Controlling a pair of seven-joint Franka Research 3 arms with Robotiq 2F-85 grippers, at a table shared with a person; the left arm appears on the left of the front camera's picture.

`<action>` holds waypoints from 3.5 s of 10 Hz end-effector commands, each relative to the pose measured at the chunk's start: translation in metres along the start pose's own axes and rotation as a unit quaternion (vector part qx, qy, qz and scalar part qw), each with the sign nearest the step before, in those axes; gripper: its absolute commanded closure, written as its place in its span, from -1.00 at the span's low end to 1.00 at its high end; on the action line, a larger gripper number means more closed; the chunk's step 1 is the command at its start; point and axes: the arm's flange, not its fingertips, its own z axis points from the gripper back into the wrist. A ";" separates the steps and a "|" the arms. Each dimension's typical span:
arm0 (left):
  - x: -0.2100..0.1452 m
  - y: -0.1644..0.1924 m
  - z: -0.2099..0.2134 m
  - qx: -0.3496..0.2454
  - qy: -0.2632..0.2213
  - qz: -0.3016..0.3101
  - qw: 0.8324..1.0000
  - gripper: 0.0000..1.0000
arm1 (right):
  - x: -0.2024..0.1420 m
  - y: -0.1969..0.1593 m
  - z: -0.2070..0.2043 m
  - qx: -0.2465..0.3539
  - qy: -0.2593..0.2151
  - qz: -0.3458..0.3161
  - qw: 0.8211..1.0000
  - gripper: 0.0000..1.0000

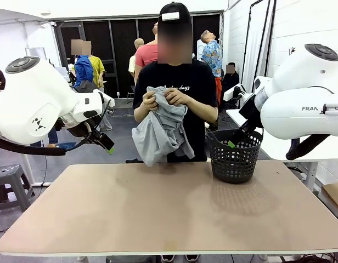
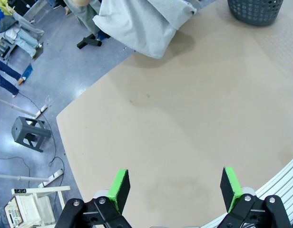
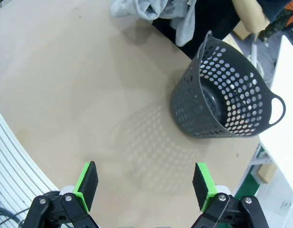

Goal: Fold the training pants.
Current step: Grab both ends of the Training pants handed by a person.

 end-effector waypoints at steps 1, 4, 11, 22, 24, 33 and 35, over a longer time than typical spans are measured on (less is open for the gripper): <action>0.000 0.001 0.000 0.001 0.000 -0.005 1.000 -1.00 | 0.000 0.000 0.000 0.002 0.001 -0.001 1.000 -1.00; 0.000 0.001 0.000 0.001 0.000 -0.005 1.000 -1.00 | 0.000 0.000 0.000 0.002 0.001 -0.001 1.000 -1.00; 0.000 0.001 0.000 0.001 0.000 -0.005 1.000 -1.00 | 0.000 0.000 0.000 0.002 0.001 -0.001 1.000 -1.00; 0.000 0.001 0.000 0.001 0.000 -0.005 1.000 -1.00 | 0.000 0.000 0.000 0.002 0.001 -0.001 1.000 -1.00; 0.000 0.001 0.000 0.001 0.000 -0.005 1.000 -1.00 | 0.000 0.000 0.000 0.002 0.001 -0.001 1.000 -1.00; 0.000 0.001 0.000 0.001 0.000 -0.005 1.000 -1.00 | 0.000 0.000 0.000 0.002 0.001 -0.001 1.000 -1.00; 0.000 0.001 0.000 0.001 0.000 -0.005 1.000 -1.00 | 0.000 0.000 0.000 0.002 0.001 -0.001 1.000 -1.00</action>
